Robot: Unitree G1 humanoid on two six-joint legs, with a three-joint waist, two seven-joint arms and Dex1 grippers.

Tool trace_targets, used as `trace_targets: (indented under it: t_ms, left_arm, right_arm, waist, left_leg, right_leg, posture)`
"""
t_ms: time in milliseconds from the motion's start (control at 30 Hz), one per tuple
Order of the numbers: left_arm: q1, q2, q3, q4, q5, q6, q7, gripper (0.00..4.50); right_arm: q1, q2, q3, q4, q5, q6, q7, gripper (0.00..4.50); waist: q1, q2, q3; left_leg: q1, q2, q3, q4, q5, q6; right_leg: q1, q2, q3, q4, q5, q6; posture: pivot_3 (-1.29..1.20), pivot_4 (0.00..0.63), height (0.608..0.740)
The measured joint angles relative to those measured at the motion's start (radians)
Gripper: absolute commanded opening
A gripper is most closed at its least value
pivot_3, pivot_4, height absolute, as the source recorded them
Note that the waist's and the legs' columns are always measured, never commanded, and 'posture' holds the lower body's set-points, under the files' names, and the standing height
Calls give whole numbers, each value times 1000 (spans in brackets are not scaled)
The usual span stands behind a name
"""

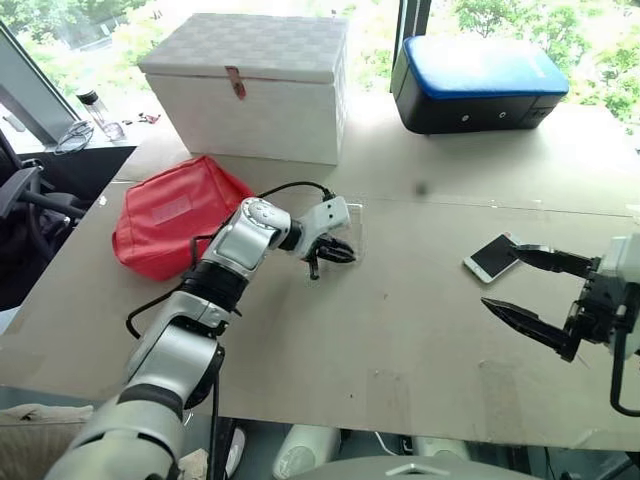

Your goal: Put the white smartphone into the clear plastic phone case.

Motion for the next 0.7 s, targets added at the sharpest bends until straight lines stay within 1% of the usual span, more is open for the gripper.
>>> trace_targets:
  t_ms: [100,133,167,233,267,333,367,400,433,467,567,600,633,667,700]
  left_arm:
    - [1,-24,21,-81,-28,228,38,29]
    - [1,-59,39,-143,-39,384,88,29]
    - [1,-69,42,-159,-42,422,103,29]
    - [1,-153,79,-226,-69,616,192,29]
    - [-3,-216,106,-259,-85,716,246,29]
    - [-23,-294,150,-276,-111,829,319,29]
    - [-36,-319,169,-277,-117,863,350,29]
    - [-46,-325,171,-280,-121,874,370,29]
    - [-46,-318,159,-301,-129,869,384,575]
    - [-44,-313,152,-307,-135,864,388,854]
    - [-12,-282,134,-313,-158,838,388,2094]
    - [-2,-280,150,-306,-191,840,374,2640]
    - [-1,-273,154,-305,-209,830,356,3086]
    - [-1,-244,145,-306,-227,785,317,3086]
    - [-2,-196,125,-306,-231,711,267,3086]
  right_arm:
    - [26,0,-25,-8,-21,-17,28,4500]
    - [27,0,-27,-7,-35,-25,40,4500]
    - [27,0,-27,-7,-37,-27,43,4500]
    - [17,-2,-26,-1,-46,-34,48,4500]
    - [2,-5,-25,7,-51,-35,48,4500]
    - [-19,-8,-20,14,-55,-37,48,4500]
    - [-25,-8,-13,14,-57,-38,49,4500]
    - [-29,-8,-2,16,-60,-39,50,4500]
    - [-37,-8,17,24,-65,-42,54,4500]
    - [-39,-8,23,31,-68,-42,55,4500]
    - [-63,-8,36,36,-75,-43,54,4500]
    - [-65,-7,37,36,-76,-43,52,4500]
    - [-65,-7,41,35,-76,-43,49,4500]
    - [-63,-5,42,32,-75,-43,46,4500]
    - [-55,0,42,27,-75,-43,44,4500]
  waist:
    - [-1,0,0]
    - [-1,0,0]
    - [-1,0,0]
    - [-1,-1,1]
    - [-2,-2,1]
    - [-5,-3,2]
    - [-7,-3,2]
    - [-11,-3,2]
    - [-15,-3,2]
    - [-15,-2,2]
    - [-10,-2,2]
    - [-6,-2,2]
    - [-4,-3,2]
    - [-2,-3,2]
    - [-2,-3,2]
  left_leg:
    - [0,0,0,1,0,0]
    - [0,0,0,1,0,0]
    - [0,0,0,2,0,0]
    - [-1,0,-1,2,0,0]
    - [-1,0,0,2,0,0]
    - [-1,0,-1,2,0,0]
    - [-1,0,0,2,0,0]
    - [0,0,0,2,0,0]
    - [1,1,1,0,0,-1]
    - [1,1,1,0,0,-1]
    - [1,1,1,0,0,-1]
    - [0,1,1,1,0,-1]
    - [0,1,0,1,0,-1]
    - [-1,0,0,1,0,-1]
    - [0,0,1,1,0,-2]
  right_leg:
    - [0,0,-1,1,-1,1]
    - [1,0,-1,0,-2,4]
    - [1,0,-1,0,-2,4]
    - [0,0,-1,0,-2,4]
    - [0,0,-1,0,-2,5]
    - [0,0,-1,0,-2,4]
    - [0,1,-1,1,-2,4]
    - [0,1,-1,1,-2,4]
    - [0,1,0,2,0,2]
    - [0,1,0,2,0,1]
    - [0,1,0,2,0,1]
    - [0,1,0,2,0,1]
    - [0,1,0,1,0,1]
    - [0,1,-1,1,0,1]
    - [0,1,0,1,0,1]
  posture:
    - [0,150,740]
    - [0,150,740]
    - [0,150,740]
    - [0,150,740]
    - [0,150,740]
    - [0,150,740]
    - [0,150,740]
    - [0,150,740]
    - [0,150,740]
    - [0,150,740]
    - [0,150,740]
    - [0,150,740]
    - [0,150,740]
    - [0,150,740]
    - [0,150,740]
